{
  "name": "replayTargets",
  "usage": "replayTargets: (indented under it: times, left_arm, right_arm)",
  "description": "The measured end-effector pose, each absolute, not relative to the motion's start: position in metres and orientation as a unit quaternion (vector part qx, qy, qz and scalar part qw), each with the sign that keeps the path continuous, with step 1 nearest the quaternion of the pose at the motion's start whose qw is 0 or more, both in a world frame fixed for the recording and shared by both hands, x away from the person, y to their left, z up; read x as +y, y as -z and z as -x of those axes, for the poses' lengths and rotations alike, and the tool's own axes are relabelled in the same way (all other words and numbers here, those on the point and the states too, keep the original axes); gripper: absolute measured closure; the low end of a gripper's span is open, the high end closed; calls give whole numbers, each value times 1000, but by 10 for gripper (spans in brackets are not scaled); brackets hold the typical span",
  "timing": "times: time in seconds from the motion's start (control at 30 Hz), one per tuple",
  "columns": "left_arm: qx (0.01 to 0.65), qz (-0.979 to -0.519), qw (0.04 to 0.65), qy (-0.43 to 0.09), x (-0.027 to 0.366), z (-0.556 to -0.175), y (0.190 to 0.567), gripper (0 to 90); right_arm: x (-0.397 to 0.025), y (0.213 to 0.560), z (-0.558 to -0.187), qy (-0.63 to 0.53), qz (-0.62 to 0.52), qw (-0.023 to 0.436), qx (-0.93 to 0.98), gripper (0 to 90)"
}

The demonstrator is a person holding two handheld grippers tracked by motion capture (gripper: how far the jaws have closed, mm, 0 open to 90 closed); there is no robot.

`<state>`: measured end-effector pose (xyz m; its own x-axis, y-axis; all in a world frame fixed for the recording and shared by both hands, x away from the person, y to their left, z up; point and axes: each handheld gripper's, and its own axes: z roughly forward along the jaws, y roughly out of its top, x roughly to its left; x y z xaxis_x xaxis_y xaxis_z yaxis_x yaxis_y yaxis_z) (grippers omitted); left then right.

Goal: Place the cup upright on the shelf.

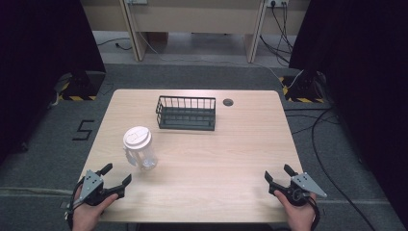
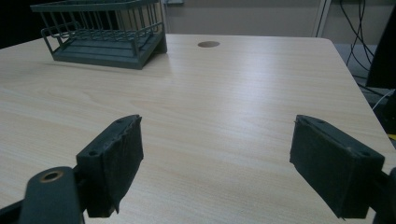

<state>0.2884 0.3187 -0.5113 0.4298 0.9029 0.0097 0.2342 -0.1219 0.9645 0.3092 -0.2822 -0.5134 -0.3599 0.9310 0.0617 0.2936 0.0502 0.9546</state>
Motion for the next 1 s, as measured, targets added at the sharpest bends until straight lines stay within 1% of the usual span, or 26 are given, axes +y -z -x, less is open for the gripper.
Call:
replayTargets:
  times: [0.2,0.3,0.63,1.0]
  left_arm:
    - [414,-677,516,-323,316,-290,510,145]
    - [406,-684,517,-317,311,-296,509,144]
    - [399,-686,524,-308,302,-308,503,144]
    - [384,-698,519,-309,295,-333,505,144]
  right_arm:
    - [-284,513,-309,-508,-471,315,649,176]
    - [-284,513,-309,-507,-470,315,650,175]
    - [-284,513,-310,-506,-471,311,652,176]
    - [-284,513,-311,-505,-471,309,654,176]
